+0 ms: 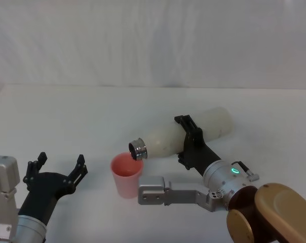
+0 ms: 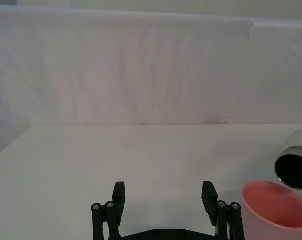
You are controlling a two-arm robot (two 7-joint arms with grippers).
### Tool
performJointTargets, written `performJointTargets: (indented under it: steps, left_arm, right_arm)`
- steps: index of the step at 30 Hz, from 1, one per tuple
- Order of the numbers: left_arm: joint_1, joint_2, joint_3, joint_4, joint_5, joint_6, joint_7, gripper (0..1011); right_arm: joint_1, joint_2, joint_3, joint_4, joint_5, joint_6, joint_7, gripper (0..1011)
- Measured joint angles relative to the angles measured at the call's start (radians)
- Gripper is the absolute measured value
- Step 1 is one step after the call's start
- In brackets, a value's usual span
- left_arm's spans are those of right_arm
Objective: Grasp the thermos with one hand and pour water into the cup lid.
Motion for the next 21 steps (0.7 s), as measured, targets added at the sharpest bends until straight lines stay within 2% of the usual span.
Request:
performJointTargets:
  steps: [21]
  left_arm:
    - [0.0,0.0,0.0,0.0,0.0,0.0,0.0,1001]
  right_arm:
    - [0.007,0.004,-0.005,0.004,-0.006,0.0,0.004,962]
